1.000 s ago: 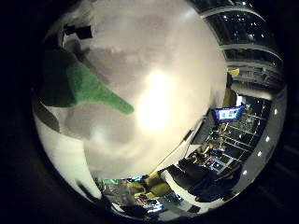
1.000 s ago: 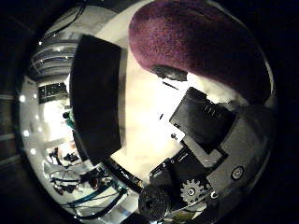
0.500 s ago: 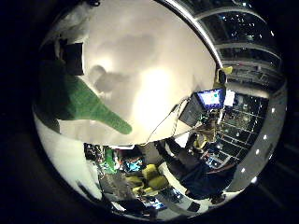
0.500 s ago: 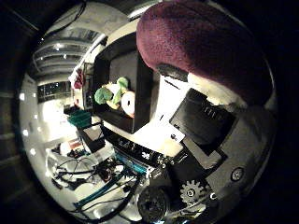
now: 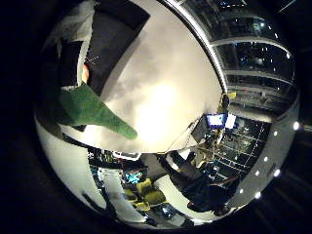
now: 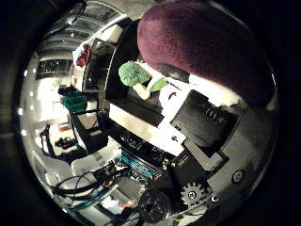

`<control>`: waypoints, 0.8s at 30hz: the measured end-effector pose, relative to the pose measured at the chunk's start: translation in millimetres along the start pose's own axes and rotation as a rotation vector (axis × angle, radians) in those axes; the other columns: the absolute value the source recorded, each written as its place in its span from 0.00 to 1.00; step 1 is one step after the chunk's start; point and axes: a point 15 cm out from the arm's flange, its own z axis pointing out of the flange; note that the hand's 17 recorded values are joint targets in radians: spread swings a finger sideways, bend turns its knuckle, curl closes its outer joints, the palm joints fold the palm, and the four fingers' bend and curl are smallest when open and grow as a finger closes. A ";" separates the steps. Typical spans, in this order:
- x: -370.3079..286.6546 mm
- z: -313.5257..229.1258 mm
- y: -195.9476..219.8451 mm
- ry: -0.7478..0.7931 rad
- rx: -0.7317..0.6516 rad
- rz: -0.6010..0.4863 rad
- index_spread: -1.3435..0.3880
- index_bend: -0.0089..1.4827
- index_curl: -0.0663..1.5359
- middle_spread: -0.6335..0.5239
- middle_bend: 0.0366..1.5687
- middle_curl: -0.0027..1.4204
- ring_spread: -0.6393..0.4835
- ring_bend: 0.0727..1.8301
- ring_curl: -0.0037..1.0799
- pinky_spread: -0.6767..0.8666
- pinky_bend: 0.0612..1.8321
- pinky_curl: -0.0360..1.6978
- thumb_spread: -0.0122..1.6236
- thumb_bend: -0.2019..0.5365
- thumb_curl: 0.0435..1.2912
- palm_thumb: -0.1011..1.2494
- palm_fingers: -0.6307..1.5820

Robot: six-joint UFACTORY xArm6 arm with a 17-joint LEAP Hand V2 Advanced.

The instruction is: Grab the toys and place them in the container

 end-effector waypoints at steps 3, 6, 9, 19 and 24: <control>-9.5 11.5 2.4 -0.012 -0.009 -0.018 0.57 0.48 0.47 0.41 0.57 0.38 0.39 0.63 0.57 0.24 0.57 0.58 0.62 0.23 0.39 0.72 0.38; -13.4 18.5 11.2 -0.026 -0.043 -0.037 0.51 0.38 0.36 0.49 0.37 0.28 0.60 0.36 0.38 0.44 0.47 0.51 0.63 0.23 0.37 0.69 0.19; -13.3 23.4 18.6 -0.030 -0.077 -0.071 0.49 0.30 0.30 0.55 0.25 0.23 0.71 0.26 0.27 0.59 0.40 0.44 0.63 0.24 0.36 0.68 0.19; 4.5 21.1 21.5 -0.029 -0.076 -0.069 0.48 0.16 0.25 0.61 0.09 0.19 0.81 0.14 0.21 0.77 0.30 0.32 0.62 0.24 0.33 0.67 0.26; 14.3 16.3 43.2 -0.031 -0.112 -0.052 0.48 0.15 0.25 0.61 0.08 0.18 0.81 0.12 0.20 0.78 0.26 0.29 0.62 0.24 0.32 0.67 0.27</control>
